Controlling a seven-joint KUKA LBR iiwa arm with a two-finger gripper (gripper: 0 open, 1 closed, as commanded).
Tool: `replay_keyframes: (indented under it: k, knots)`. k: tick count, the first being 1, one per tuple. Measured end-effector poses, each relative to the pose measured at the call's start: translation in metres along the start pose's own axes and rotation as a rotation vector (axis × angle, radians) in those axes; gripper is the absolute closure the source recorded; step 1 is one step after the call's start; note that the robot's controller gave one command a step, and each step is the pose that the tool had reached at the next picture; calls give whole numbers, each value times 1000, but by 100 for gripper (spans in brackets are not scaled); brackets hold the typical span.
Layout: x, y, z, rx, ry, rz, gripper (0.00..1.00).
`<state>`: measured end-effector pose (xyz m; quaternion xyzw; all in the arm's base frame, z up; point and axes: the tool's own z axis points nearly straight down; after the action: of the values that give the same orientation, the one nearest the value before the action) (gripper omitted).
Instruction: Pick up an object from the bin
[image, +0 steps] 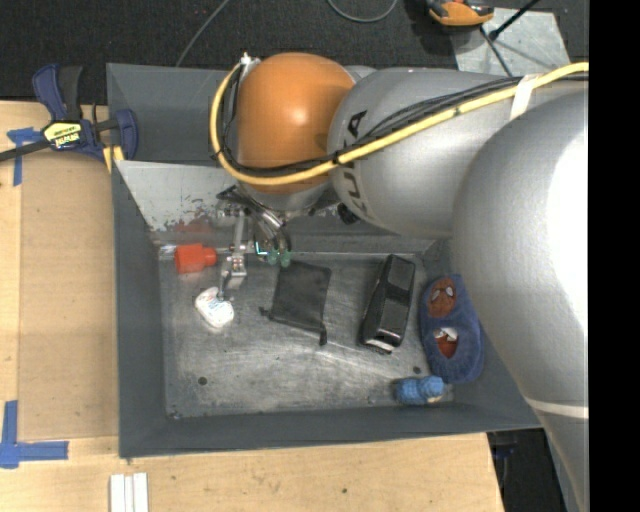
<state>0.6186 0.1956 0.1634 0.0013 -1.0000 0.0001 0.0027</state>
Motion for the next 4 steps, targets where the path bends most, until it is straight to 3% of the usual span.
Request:
replay_keyframes:
  k: [1,2,3,4]
  knots:
    - [-11,-95,88,-3,-13,-302,0]
    - [24,-137,62,4,-8,-673,0]
    - [-6,-151,40,5,-11,-1173,0]
    - [-11,-145,89,7,-10,-1478,0]
